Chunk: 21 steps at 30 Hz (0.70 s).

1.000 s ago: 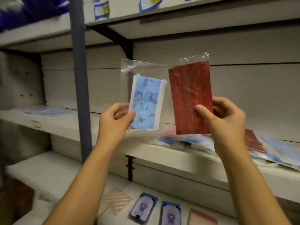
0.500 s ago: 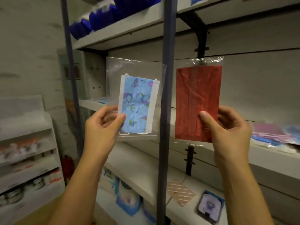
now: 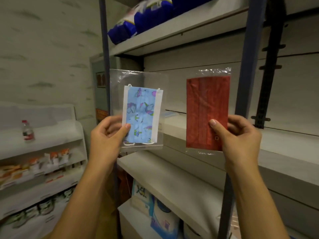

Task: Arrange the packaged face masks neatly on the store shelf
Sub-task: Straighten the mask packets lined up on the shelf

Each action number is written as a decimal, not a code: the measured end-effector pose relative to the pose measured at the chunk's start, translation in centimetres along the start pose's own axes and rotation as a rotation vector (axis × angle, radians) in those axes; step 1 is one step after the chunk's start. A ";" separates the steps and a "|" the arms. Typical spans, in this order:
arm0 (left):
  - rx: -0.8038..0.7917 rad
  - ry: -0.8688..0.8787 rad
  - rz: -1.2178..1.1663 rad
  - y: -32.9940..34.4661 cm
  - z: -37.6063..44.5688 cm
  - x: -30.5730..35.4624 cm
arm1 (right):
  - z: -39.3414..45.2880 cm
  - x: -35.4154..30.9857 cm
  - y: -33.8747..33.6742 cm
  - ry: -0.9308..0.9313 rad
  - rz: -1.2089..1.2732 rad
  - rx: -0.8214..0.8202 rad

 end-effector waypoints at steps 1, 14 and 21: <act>0.004 -0.012 0.004 -0.3 0.8 -0.7 | 0.2 0.8 1.0 0.008 -0.001 0.001; 0.003 -0.007 0.064 -0.3 15.9 -10.2 | 5.8 11.9 16.3 0.051 0.099 -0.020; 0.025 -0.028 0.035 1.3 23.9 -14.8 | 10.1 16.4 22.6 0.042 0.041 -0.022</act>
Point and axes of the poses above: each hand's wrist, its own z-axis towards the middle knuckle, its own y-axis out of the palm, x = y × z, the point moved 8 cm from there along z, towards the middle knuckle, and after that the axes turned 13 degrees about x, right-handed, at the moved point
